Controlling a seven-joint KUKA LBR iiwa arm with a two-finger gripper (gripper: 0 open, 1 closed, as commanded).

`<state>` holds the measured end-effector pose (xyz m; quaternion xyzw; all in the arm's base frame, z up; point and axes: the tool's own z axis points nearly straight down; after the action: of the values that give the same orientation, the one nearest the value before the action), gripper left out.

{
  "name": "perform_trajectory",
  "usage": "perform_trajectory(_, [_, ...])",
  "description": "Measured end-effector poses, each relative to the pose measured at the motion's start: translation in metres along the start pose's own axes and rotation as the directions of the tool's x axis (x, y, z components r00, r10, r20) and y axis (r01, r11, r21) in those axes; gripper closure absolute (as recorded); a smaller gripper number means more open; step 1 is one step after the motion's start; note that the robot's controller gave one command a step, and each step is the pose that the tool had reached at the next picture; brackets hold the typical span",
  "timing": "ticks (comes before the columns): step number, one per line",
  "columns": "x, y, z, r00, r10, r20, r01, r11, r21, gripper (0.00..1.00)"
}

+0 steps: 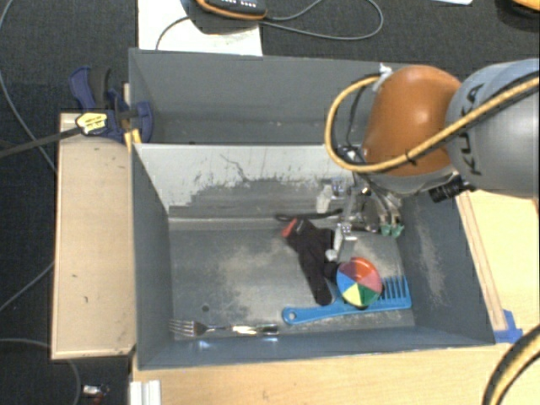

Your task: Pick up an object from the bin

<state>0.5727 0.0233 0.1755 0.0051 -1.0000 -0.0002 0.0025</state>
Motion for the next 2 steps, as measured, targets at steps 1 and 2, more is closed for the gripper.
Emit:
perform_trajectory(1, [-0.002, 0.000, -0.004, 1.000, 0.001, 0.008, -0.001, 1.000, 0.000, 0.00])
perform_trajectory(2, [0.005, -0.014, 0.054, 0.996, 0.089, 0.012, -0.089, 0.996, -0.002, 0.00])
